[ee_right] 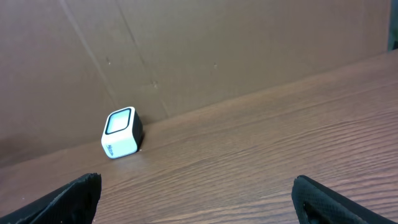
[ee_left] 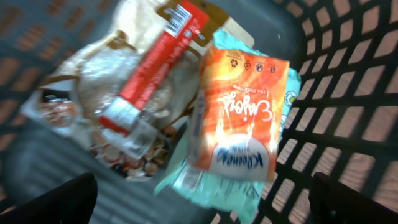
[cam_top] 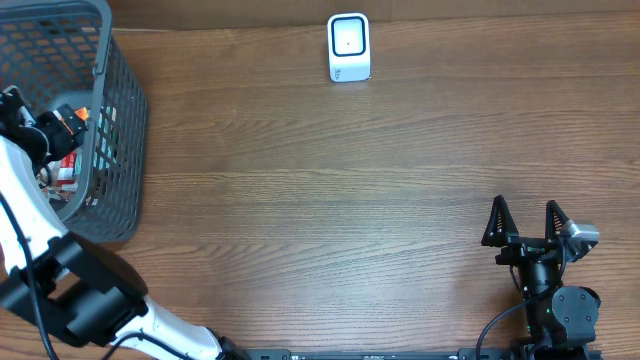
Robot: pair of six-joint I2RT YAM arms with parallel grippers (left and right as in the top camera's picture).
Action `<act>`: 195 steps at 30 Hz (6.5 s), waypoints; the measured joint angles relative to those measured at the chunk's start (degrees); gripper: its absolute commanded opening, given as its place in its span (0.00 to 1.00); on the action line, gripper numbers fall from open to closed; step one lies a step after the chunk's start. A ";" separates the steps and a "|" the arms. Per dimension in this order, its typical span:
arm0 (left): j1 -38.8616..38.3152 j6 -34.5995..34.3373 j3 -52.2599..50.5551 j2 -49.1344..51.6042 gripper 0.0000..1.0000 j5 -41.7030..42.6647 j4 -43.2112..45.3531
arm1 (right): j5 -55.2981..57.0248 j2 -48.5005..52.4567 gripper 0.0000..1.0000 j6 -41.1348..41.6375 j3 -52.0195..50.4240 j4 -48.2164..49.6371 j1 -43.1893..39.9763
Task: Scan the item barcode
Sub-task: 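Close the left gripper on packages inside the basket, then lift the grabbed packages out and carry them toward the table centre, then release the green wipes pack onto the table with the left gripper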
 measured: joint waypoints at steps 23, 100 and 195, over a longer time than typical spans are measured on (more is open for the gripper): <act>-0.48 5.20 0.00 11.76 1.00 7.78 2.40 | 0.02 0.00 1.00 0.00 0.00 0.00 0.00; -16.44 -8.81 14.21 -28.68 0.31 6.34 -8.41 | 0.00 0.00 1.00 -0.02 0.00 0.02 0.00; -88.54 -30.95 -24.65 -14.27 1.00 -14.56 14.25 | 0.02 0.00 1.00 0.00 0.00 0.00 0.00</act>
